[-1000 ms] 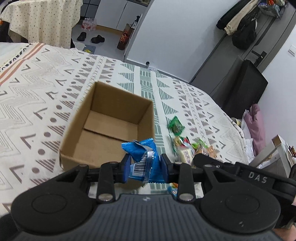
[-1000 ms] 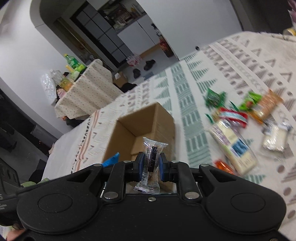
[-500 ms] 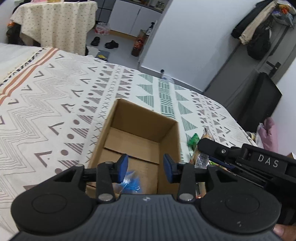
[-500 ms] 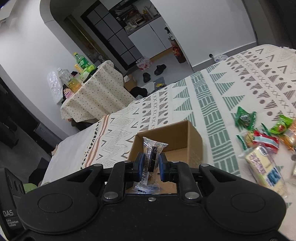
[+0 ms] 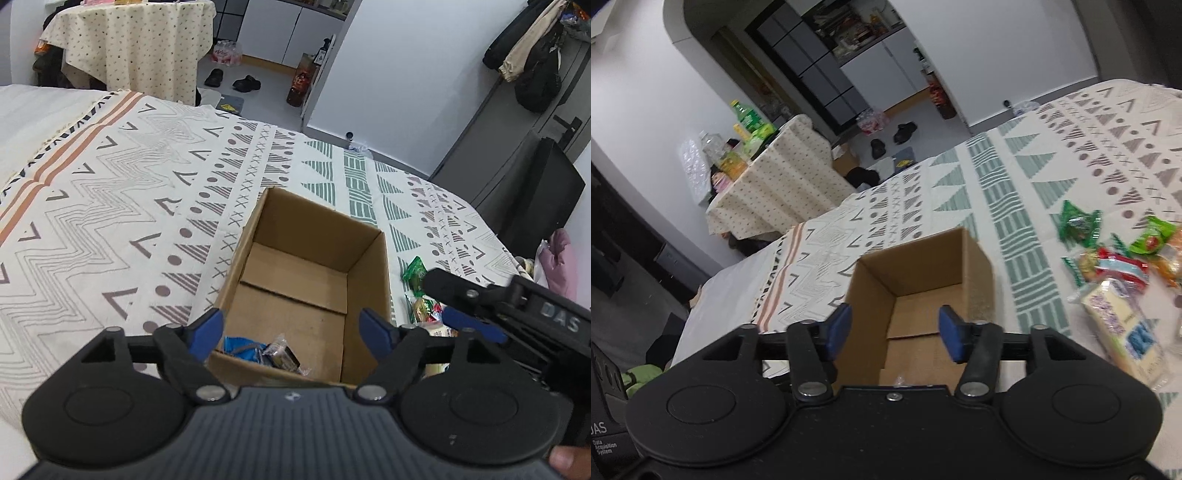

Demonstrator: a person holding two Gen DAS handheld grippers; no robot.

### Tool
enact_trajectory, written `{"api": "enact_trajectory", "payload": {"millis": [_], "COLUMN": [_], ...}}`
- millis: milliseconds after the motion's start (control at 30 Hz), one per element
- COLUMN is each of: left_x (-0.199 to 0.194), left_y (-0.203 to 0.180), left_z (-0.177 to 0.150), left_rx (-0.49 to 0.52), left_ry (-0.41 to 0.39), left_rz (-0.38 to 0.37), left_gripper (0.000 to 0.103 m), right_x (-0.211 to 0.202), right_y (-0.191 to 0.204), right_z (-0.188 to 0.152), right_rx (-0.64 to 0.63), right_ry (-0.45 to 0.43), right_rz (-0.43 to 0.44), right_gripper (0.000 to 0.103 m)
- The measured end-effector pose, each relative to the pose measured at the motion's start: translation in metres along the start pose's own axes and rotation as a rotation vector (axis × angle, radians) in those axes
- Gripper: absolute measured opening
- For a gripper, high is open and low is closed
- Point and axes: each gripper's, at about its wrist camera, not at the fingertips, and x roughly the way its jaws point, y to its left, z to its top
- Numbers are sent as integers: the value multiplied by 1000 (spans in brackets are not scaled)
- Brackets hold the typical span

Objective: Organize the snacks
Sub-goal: 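Move both tools back toward the snack pile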

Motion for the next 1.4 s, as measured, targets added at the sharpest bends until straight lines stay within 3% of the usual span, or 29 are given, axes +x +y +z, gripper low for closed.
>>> {"api": "enact_trajectory", "payload": {"millis": [100, 467, 1000, 1400], "left_x": [-5, -26, -49, -44], "left_y": [-7, -45, -95, -132], "left_z": [-6, -25, -45, -63], "left_rx": [4, 35, 58, 94], "left_ry": [-6, -29, -66, -17], "left_rz": [7, -5, -23, -30], "left_gripper": [84, 103, 103, 103], "right_x": [-13, -61, -113, -143], "right_y": [-8, -35, -84, -112], "right_z": [-2, -4, -1, 7], "right_rx": [-6, -24, -41, -65], "right_ry": [-14, -82, -105, -101], "right_rz": [-31, -116, -154, -183], "right_gripper": [75, 102, 103, 103]}}
